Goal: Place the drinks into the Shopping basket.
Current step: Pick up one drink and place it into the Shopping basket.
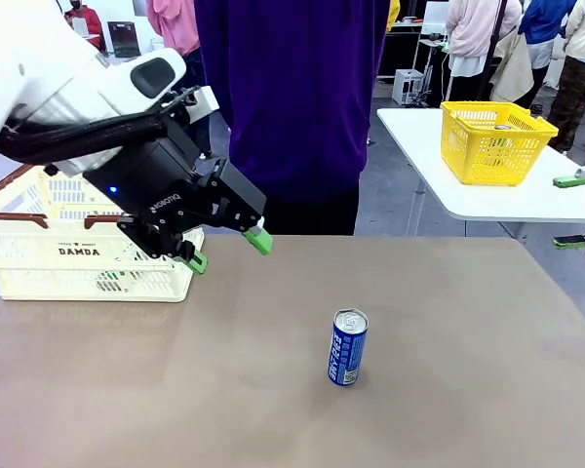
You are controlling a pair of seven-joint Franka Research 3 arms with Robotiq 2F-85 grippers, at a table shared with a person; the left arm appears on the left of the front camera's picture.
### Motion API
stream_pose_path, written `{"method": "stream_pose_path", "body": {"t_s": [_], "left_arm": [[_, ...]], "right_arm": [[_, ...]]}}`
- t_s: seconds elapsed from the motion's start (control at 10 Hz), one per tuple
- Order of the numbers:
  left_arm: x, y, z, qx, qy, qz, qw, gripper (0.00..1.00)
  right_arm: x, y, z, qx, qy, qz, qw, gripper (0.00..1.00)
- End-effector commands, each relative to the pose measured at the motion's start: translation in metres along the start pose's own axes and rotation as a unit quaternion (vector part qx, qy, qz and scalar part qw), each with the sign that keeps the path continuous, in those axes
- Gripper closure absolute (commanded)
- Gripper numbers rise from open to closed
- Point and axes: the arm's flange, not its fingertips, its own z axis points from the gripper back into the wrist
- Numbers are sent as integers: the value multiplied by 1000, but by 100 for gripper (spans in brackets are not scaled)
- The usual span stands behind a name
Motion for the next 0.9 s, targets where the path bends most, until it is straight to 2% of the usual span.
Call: {"method": "stream_pose_path", "body": {"t_s": [0.0,0.2,0.3,0.4,0.6,0.8], "left_arm": [[1,4,12,1,5,10,1000,0],[1,1,2,0,2,-1,1000,0],[-1,-30,-25,62,10,-17,998,0],[4,-62,-58,86,30,-19,996,0],[18,-98,-112,145,39,36,988,0],[24,-112,-147,197,40,61,978,0]], "right_arm": [[1,3,2,8,1,7,1000,0],[1,3,2,8,1,7,1000,0],[1,3,2,8,1,7,1000,0],[1,3,2,8,1,7,1000,0],[1,3,2,8,1,7,1000,0],[1,3,2,8,1,7,1000,0]]}}
